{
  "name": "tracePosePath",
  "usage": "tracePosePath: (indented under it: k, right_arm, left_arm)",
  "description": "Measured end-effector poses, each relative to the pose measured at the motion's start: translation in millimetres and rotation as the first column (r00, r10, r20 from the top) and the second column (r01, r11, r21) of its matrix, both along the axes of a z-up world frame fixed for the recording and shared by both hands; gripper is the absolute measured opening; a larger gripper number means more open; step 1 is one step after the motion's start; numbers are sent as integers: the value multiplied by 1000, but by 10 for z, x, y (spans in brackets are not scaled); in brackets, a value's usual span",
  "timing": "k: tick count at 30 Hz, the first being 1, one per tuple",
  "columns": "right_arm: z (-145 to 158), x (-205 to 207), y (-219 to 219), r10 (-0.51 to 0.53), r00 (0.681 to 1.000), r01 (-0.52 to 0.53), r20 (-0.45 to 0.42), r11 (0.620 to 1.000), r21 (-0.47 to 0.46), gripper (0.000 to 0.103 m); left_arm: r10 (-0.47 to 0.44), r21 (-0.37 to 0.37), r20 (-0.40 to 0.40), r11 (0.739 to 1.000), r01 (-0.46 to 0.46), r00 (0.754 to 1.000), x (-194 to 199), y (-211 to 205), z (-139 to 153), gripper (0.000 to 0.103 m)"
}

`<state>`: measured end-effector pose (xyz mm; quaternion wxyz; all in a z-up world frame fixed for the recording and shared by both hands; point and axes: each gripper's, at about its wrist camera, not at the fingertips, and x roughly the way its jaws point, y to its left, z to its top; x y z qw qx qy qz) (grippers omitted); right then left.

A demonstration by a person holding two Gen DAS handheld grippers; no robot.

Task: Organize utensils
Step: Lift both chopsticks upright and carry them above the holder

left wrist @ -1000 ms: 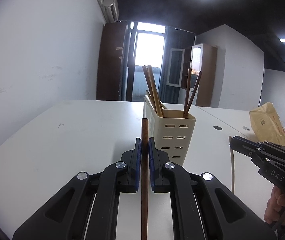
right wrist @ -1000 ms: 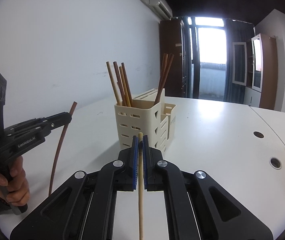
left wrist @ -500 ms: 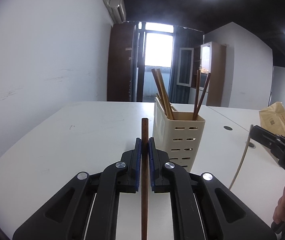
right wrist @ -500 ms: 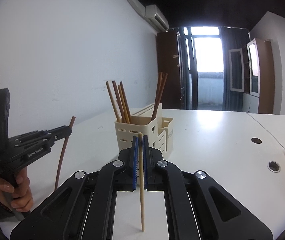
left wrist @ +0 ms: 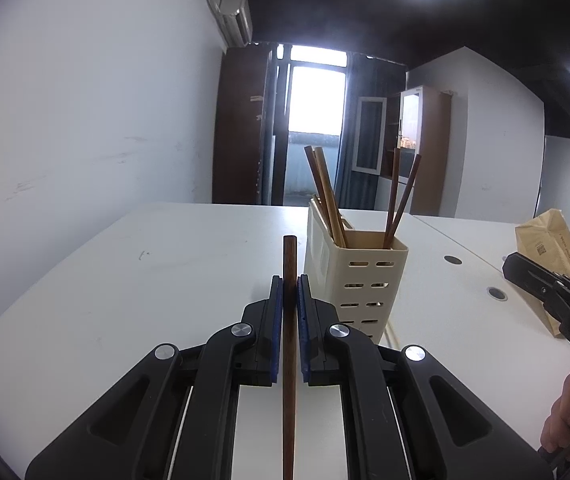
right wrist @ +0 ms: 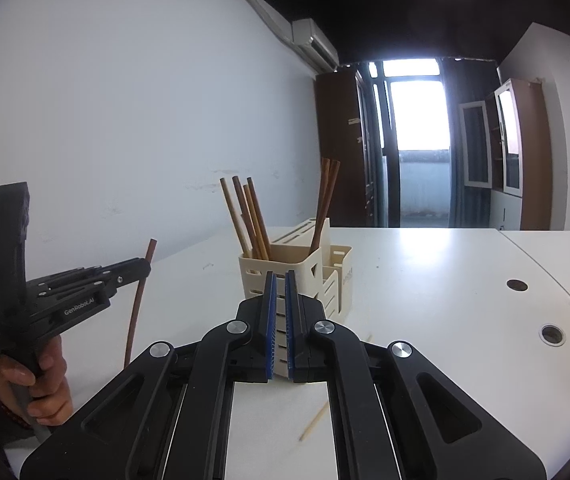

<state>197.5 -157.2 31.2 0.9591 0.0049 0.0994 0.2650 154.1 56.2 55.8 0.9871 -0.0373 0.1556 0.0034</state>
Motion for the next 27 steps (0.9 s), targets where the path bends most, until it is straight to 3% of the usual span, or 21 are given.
tracePosePath:
  k: [2,5,7,10,13,19,22,24,26,27]
  right_arm:
    - [-17,72,-58,-43,999,43,-27,999,5,5]
    - [-174,477,-172,-123,973,124,-196,992,-7,6]
    - [-332,843,-257,-193,929,185,-315,981,-55,30]
    - [-548,1347,-300,-263,867,224,-423,964,-141,33]
    - [-712,1820,-250,-260,819,210,-511,965,-155,33]
    - [-1017,2490,80,-284,764,192,-579,957,-216,33]
    - [-1115,2596,239,-320,761,184,-564,941,-285,32]
    - [-1210,2643,286,-345,750,178,-565,927,-329,24]
    - [-1220,2612,301,-377,762,201,-526,910,-362,9]
    - [-1224,2598,282,-370,761,202,-533,916,-348,8]
  left_arm:
    - [3,-4,-1,1000,-3,1000,-1,11,0,7]
    - [9,-9,-7,1000,-9,1000,7,35,-1,7]
    - [11,-12,-11,1000,-12,1000,14,46,-3,7]
    - [5,-15,-16,1000,-5,1000,32,49,-1,7]
    - [-3,-4,-13,1000,3,1000,15,23,10,7]
    - [-17,9,-15,1000,17,1000,-5,-12,26,7]
    - [-25,16,-16,1000,25,1000,-17,-35,41,7]
    - [-29,19,-12,999,29,1000,-33,-50,55,7]
    - [-34,21,-12,999,35,999,-33,-60,67,7]
    - [-36,21,-10,999,36,999,-37,-53,70,7]
